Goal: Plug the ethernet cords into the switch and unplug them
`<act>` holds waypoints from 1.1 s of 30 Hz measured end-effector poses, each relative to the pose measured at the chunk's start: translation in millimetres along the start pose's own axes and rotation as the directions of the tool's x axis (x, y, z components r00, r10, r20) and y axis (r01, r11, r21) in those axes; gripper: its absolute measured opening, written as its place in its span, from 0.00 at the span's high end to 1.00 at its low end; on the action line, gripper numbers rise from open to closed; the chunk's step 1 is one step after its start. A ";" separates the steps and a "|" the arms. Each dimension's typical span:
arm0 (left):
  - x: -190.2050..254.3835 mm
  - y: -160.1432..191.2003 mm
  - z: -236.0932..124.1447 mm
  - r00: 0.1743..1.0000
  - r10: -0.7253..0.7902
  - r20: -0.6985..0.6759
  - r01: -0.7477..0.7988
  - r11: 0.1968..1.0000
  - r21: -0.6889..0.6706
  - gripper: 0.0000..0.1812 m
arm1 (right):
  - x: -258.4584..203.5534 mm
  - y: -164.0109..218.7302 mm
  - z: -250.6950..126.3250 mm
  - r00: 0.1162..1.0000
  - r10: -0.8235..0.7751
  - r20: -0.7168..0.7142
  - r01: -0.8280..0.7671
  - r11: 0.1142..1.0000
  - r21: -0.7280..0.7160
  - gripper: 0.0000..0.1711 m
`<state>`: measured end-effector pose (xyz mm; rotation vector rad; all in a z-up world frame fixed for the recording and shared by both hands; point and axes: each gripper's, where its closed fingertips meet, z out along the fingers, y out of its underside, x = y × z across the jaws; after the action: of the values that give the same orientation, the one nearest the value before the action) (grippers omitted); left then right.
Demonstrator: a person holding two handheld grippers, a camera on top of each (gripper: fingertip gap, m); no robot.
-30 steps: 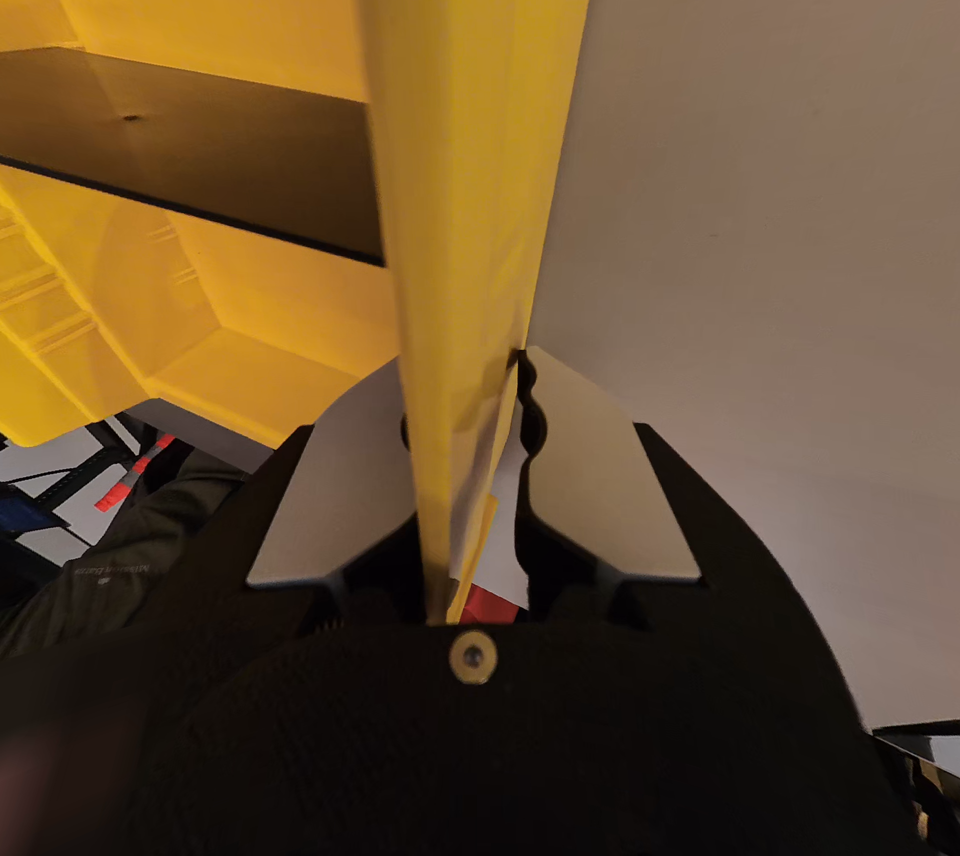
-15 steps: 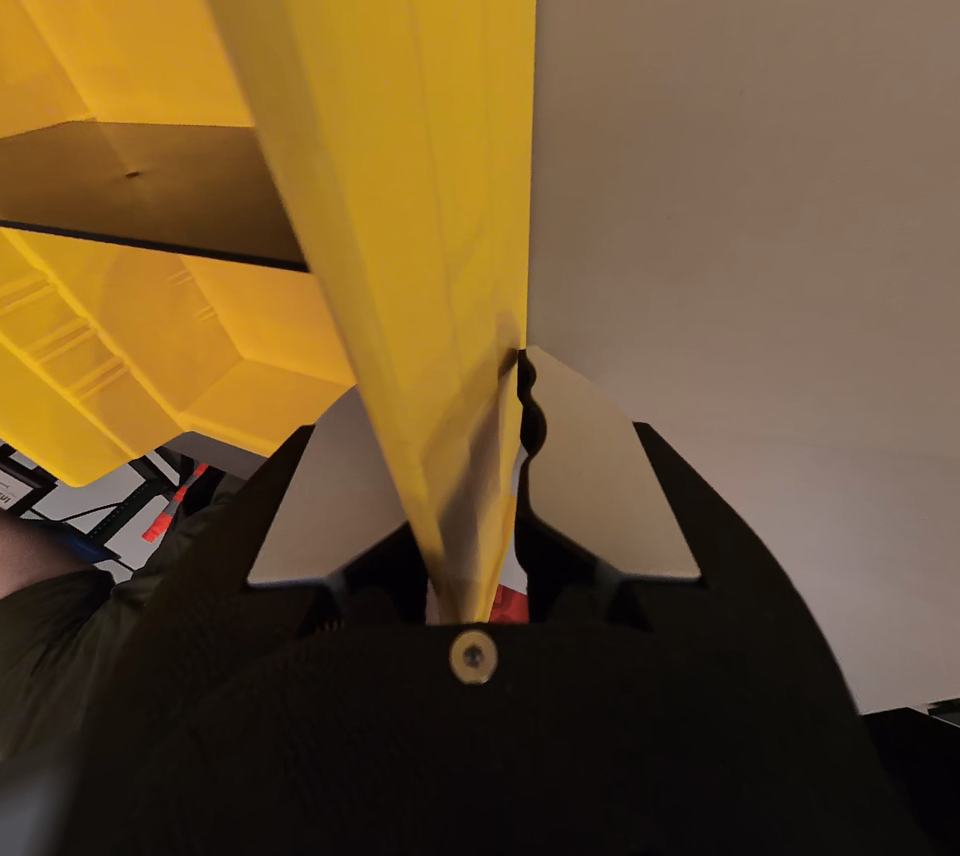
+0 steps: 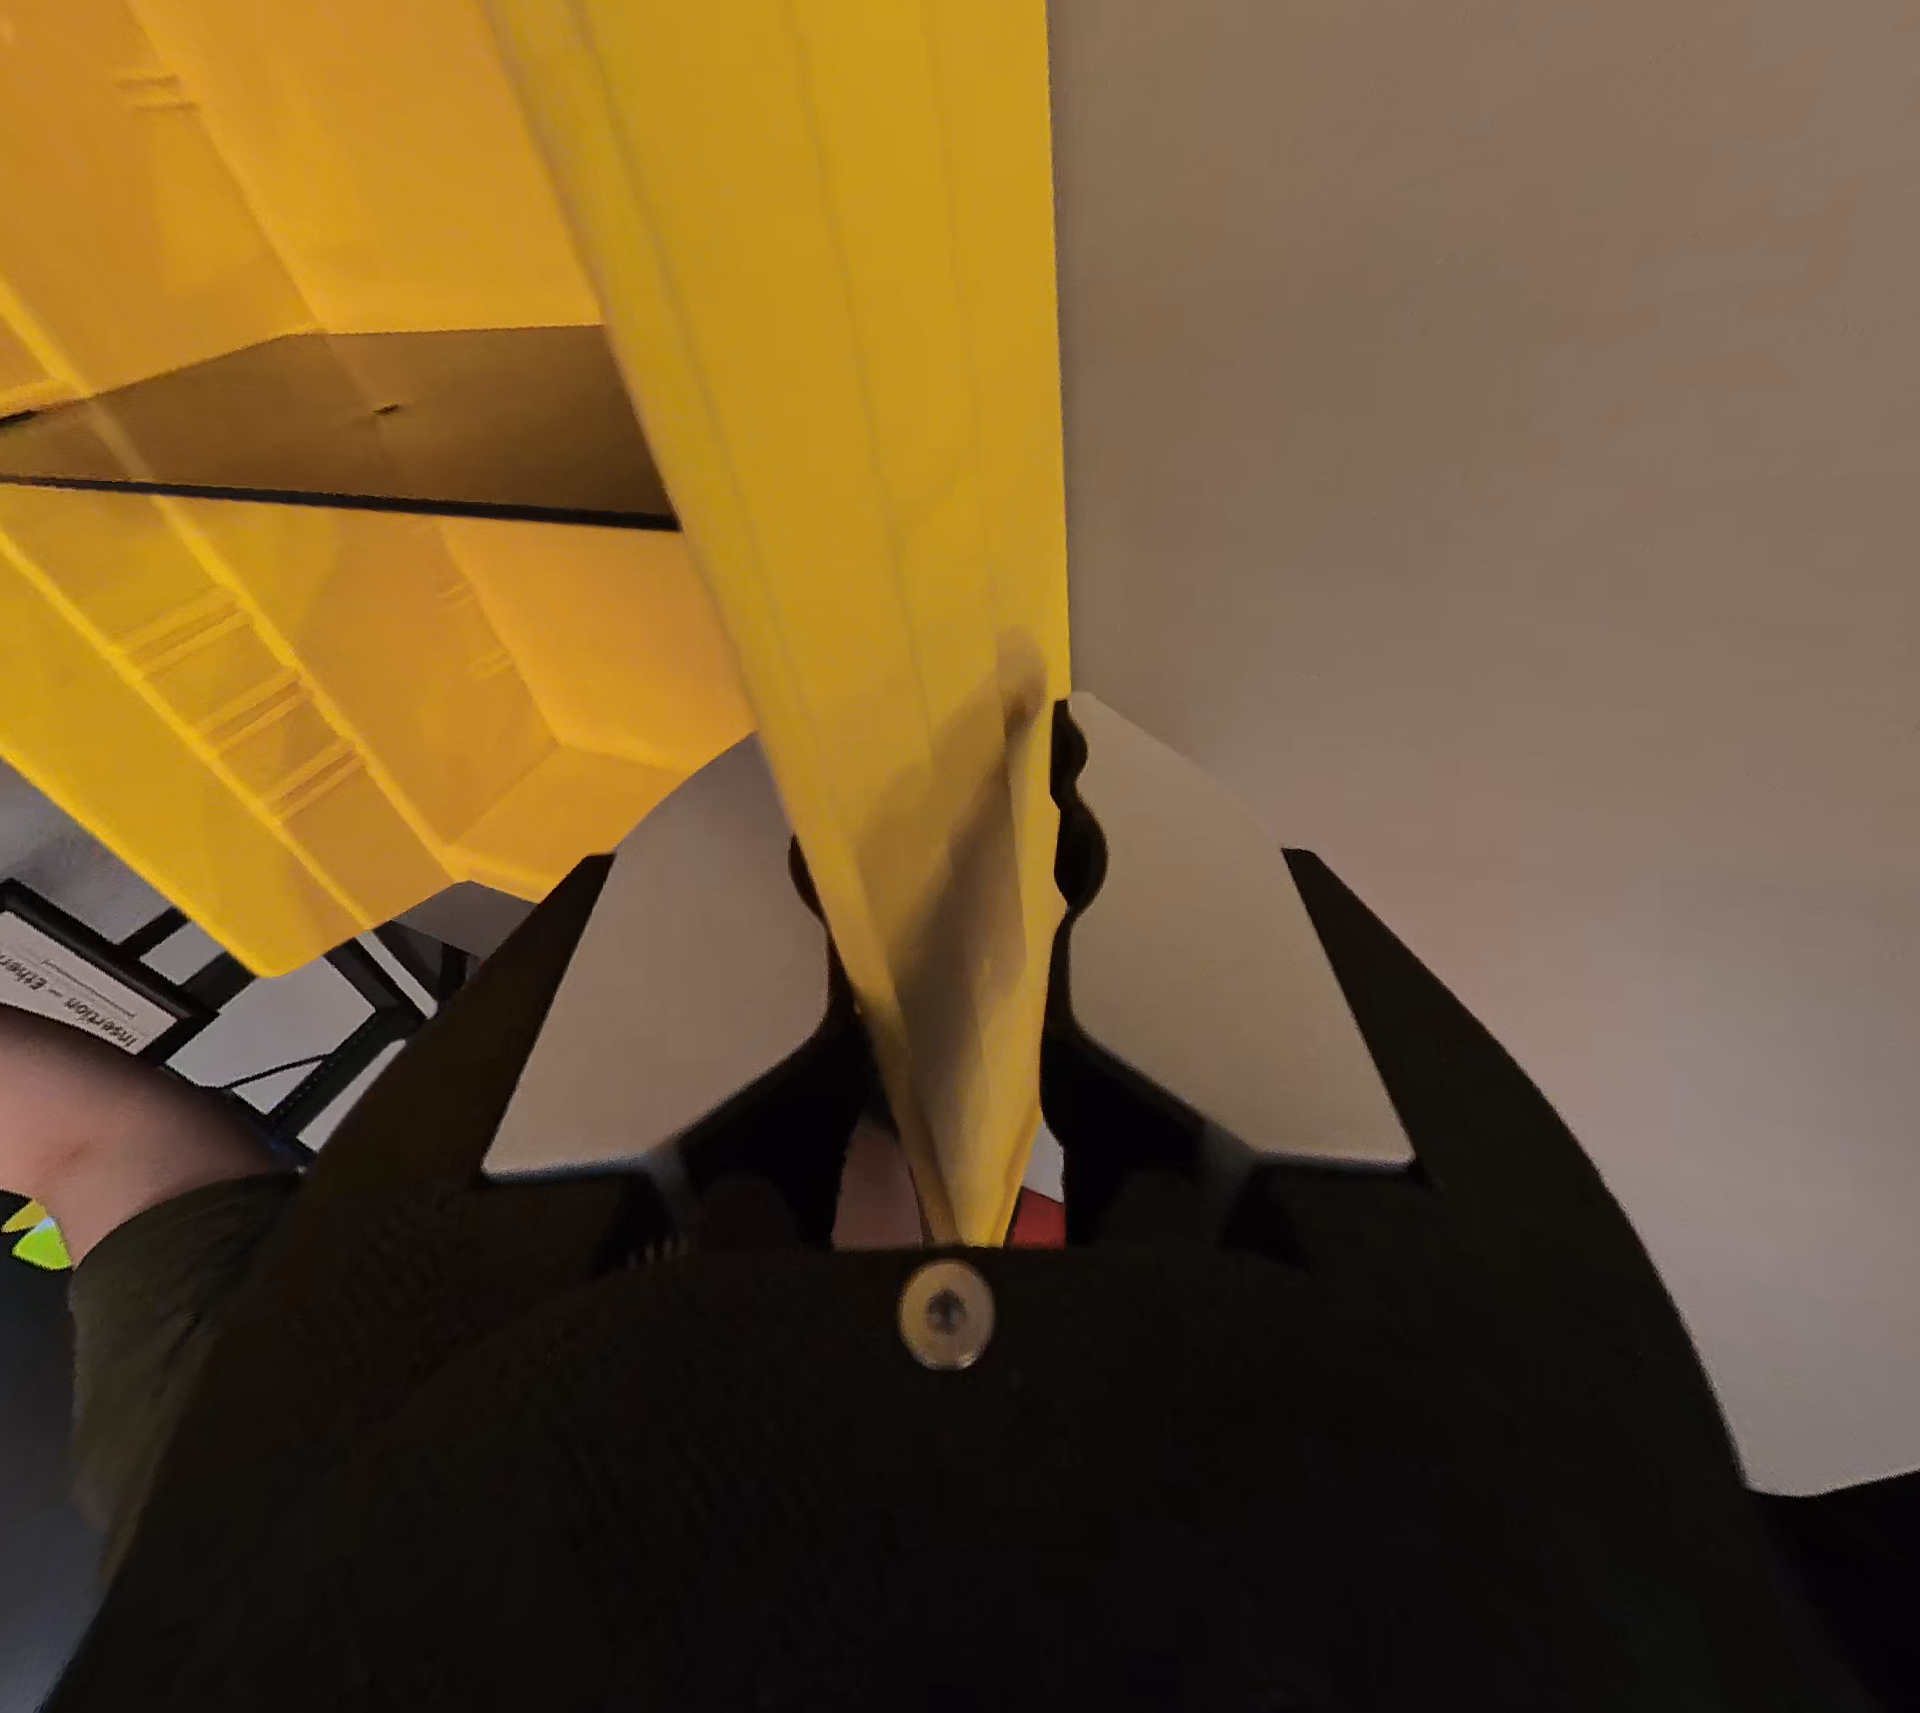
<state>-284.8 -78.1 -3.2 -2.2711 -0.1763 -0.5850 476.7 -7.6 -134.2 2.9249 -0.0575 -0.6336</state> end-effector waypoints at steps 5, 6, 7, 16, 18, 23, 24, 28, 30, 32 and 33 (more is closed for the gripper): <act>9.2 -6.1 -3.1 0.997 0.063 0.041 -0.063 0.998 0.004 0.73 | 0.4 -0.5 -18.7 1.000 0.017 0.002 -0.017 0.996 0.085 0.78; 12.8 -7.4 -3.7 0.997 0.071 0.036 -0.072 0.997 0.008 0.73 | 0.0 -0.1 -25.8 1.000 0.018 0.000 -0.018 0.993 0.117 0.78; 16.5 -8.9 -4.6 0.996 0.078 0.031 -0.078 0.997 0.016 0.73 | -0.5 1.0 -34.1 1.000 0.020 -0.002 -0.019 0.988 0.153 0.79; 73.9 -33.9 -20.2 0.966 0.259 -0.001 -0.254 0.947 0.196 0.76 | -66.1 12.3 -163.3 0.982 -0.186 -0.033 0.156 0.703 0.694 0.81; 95.1 -44.9 -30.1 0.941 0.338 0.020 -0.328 0.898 0.293 0.77 | -100.5 18.2 -196.7 0.947 -0.320 -0.042 0.219 0.543 0.810 0.81; 143.3 -47.0 -34.7 0.876 0.482 0.028 -0.453 0.800 0.393 0.71 | -171.9 45.3 -251.4 0.803 -0.574 -0.158 0.295 0.153 0.943 0.80; 151.2 -44.8 -33.2 0.857 0.514 0.034 -0.483 0.780 0.398 0.71 | -181.3 50.3 -257.6 0.779 -0.598 -0.191 0.301 0.090 0.949 0.80; 173.7 -37.6 -27.2 0.760 0.636 0.135 -0.628 0.663 0.409 0.72 | -211.4 66.8 -271.5 0.689 -0.662 -0.296 0.303 -0.107 0.947 0.77; 182.8 -36.4 -25.7 0.683 0.696 0.221 -0.709 0.559 0.431 0.71 | -224.1 72.1 -274.1 0.629 -0.691 -0.355 0.294 -0.212 0.932 0.71; 187.6 -35.5 -23.3 0.614 0.727 0.307 -0.769 0.464 0.440 0.73 | -232.6 76.6 -277.4 0.597 -0.700 -0.393 0.233 -0.317 0.919 0.70; 189.9 -32.7 -19.4 0.587 0.745 0.317 -0.788 0.436 0.435 0.74 | -236.1 81.0 -279.5 0.581 -0.702 -0.413 0.184 -0.380 0.906 0.70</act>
<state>-133.5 -79.5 117.6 -1.5478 0.5994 0.0755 377.1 -33.3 226.1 3.9336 1.7263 -2.2339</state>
